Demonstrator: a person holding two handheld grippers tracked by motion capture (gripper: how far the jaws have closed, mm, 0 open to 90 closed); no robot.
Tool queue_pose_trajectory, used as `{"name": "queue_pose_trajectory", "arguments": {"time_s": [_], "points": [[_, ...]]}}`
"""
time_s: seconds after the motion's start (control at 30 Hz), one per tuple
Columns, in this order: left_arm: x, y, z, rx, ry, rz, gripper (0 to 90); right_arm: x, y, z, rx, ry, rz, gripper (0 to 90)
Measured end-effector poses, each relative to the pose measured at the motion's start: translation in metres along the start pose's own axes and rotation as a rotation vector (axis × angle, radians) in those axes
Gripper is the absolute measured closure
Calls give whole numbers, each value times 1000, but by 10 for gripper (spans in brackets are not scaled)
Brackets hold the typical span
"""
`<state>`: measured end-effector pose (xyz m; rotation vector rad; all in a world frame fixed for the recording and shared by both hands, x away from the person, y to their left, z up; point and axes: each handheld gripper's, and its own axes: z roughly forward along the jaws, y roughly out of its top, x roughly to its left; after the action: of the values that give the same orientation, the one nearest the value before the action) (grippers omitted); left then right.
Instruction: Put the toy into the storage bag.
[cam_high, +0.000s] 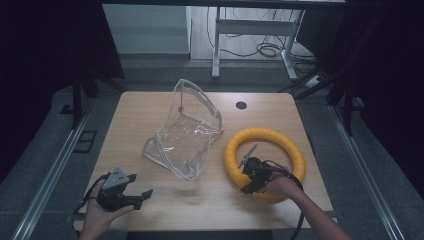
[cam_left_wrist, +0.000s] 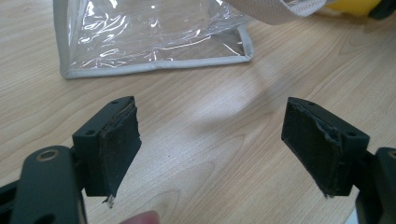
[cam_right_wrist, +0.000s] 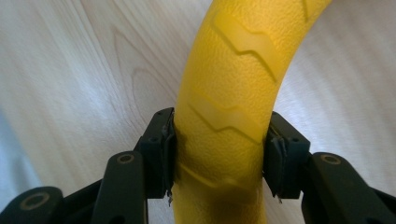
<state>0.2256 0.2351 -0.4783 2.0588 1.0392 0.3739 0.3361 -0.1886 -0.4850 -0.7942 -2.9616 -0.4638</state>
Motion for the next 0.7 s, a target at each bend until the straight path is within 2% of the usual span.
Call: {"name": "queue_pose_trajectory", "arguments": {"time_s": [0.13, 0.27, 0.53, 0.63, 0.7], "points": [[0, 0, -1, -4, 2, -3, 191, -8, -3, -19, -88, 27, 25, 510], [1, 0, -2, -7, -1, -3, 191, -11, -7, -33, -154, 32, 46, 512], [2, 0, -3, -14, -1, -9, 191, -19, -11, -52, -226, 27, 72, 512], [2, 1, -6, -38, -44, -25, 192, -21, -12, -59, -246, 29, 71, 512], [2, 2, -8, -44, -42, -28, 192, -23, -14, -64, -276, 27, 76, 512]]}}
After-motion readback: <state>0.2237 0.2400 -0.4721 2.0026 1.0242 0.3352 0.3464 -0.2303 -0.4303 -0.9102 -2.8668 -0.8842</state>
